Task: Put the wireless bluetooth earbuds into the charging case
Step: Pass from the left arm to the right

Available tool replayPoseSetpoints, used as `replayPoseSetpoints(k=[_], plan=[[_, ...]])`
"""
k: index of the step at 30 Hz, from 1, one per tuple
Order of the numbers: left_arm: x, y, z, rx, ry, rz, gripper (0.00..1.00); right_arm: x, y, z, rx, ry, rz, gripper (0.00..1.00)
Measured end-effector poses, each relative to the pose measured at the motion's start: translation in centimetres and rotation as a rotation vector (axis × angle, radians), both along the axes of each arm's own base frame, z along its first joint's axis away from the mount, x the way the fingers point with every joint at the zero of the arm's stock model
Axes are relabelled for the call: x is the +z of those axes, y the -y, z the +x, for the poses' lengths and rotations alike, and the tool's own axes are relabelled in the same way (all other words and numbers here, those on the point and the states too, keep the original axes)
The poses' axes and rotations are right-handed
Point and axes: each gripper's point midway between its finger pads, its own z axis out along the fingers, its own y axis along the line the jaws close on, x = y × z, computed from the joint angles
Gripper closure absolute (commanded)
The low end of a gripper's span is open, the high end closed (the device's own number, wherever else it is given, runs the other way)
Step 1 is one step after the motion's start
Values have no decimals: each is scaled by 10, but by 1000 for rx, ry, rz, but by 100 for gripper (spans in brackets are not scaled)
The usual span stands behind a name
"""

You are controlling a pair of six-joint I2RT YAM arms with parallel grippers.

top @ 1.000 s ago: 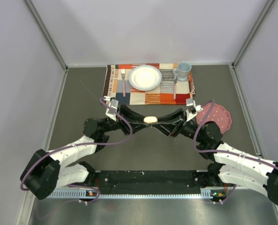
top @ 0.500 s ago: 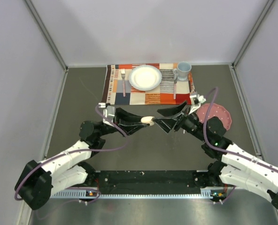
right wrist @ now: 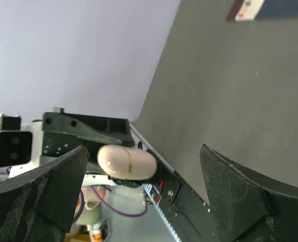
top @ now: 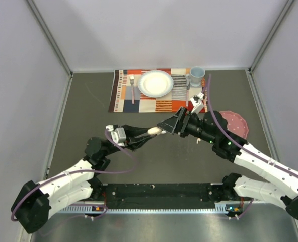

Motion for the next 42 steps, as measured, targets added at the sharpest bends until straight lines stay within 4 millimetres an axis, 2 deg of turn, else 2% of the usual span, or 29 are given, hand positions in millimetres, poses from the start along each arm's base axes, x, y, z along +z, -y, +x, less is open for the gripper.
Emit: replayPoseSetpoints(k=[4, 12, 15, 20, 27, 29, 31, 34, 38, 42], plan=[[2, -3, 3, 35, 30, 1, 100, -17, -2, -5, 13, -99, -7, 9], [1, -3, 5, 48, 40, 11, 100, -25, -7, -13, 44, -151, 76, 16], [-1, -2, 6, 48, 34, 16, 100, -23, -9, -13, 49, -158, 94, 26], [-2, -1, 5, 43, 34, 17, 100, -12, -12, -11, 56, -139, 152, 31], [-4, 1, 4, 36, 27, 21, 100, -14, -17, -9, 61, -151, 166, 35], [-6, 2, 4, 34, 21, 26, 100, -16, -18, -9, 69, -159, 166, 42], [-8, 2, 5, 34, 14, 30, 100, -16, -20, -9, 77, -162, 170, 44], [-9, 3, 5, 35, 9, 30, 100, -15, -21, -10, 84, -165, 178, 45], [-8, 3, 6, 39, 7, 27, 100, -17, -22, -11, 91, -174, 185, 35], [-8, 3, 6, 42, 6, 26, 100, -17, -22, -13, 98, -178, 187, 36]])
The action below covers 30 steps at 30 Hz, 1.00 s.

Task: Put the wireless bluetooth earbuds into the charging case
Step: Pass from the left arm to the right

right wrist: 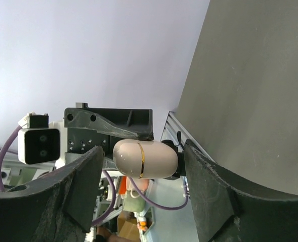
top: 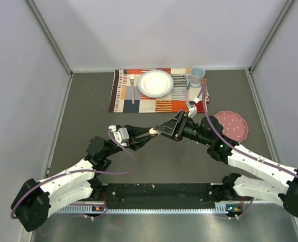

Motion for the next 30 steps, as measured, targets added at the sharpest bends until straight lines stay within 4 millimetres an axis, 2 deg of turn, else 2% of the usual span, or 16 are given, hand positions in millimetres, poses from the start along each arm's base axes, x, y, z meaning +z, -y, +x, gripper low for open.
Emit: replayPoseSetpoints(k=[12, 14, 16, 17, 20, 21, 22, 28, 30], plan=[[1, 0, 1, 5, -4, -4, 100, -1, 0, -2, 10, -2, -1, 56], [1, 0, 1, 7, -6, -5, 100, -1, 0, -2, 9, -2, 0, 61], [0, 0, 1, 8, -8, -5, 100, -1, 0, -2, 9, -2, 0, 74], [1, 0, 1, 7, -8, -6, 99, -1, 0, -2, 9, -2, 0, 76], [1, 0, 1, 9, -13, -8, 90, -1, 0, -2, 9, 0, 1, 80], [1, 0, 1, 10, -14, -9, 75, 0, 0, -2, 9, 1, 3, 81], [1, 0, 1, 11, -14, -12, 72, 0, 0, -2, 9, 3, 5, 82], [7, 0, 1, 8, 2, -31, 60, 4, 0, -2, 9, 20, 30, 85], [9, -1, 1, 12, 12, -49, 59, 7, 0, -3, 14, 24, 40, 85]])
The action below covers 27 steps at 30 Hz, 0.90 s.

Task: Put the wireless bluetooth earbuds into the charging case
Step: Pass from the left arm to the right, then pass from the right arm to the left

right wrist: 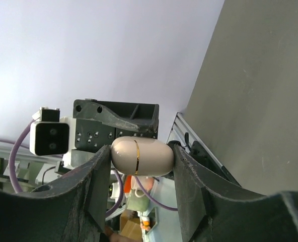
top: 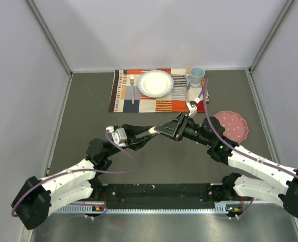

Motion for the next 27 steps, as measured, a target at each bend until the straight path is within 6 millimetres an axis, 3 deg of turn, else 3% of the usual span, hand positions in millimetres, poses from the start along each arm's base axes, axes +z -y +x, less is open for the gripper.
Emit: replayPoseSetpoints(k=[7, 20, 27], plan=[[-5, -2, 1, 9, 10, -54, 56, 2, 0, -2, 10, -5, 22, 85], [-31, 11, 8, 6, -87, -31, 55, 9, -1, -5, 27, -7, 54, 85], [-26, 11, 6, 9, -83, -48, 54, 9, -1, -6, 28, -7, 54, 85]])
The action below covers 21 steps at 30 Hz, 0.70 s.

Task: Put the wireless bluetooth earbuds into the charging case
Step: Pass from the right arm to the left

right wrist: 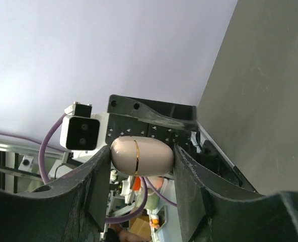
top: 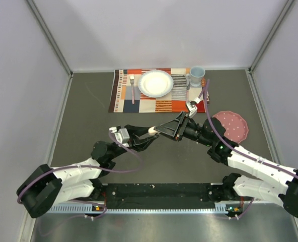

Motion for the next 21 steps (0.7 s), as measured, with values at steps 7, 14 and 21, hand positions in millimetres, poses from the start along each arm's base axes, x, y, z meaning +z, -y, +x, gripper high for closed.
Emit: replayPoseSetpoints(k=[7, 14, 21], plan=[[30, -11, -10, 15, 80, -70, 55, 0, 0, 0, -2, -1, 0, 85], [35, -12, -12, 19, 100, -83, 56, 0, 0, 0, 2, 0, -1, 85], [23, -3, -12, 8, 85, -51, 57, 0, 0, -2, 11, 1, 1, 85]])
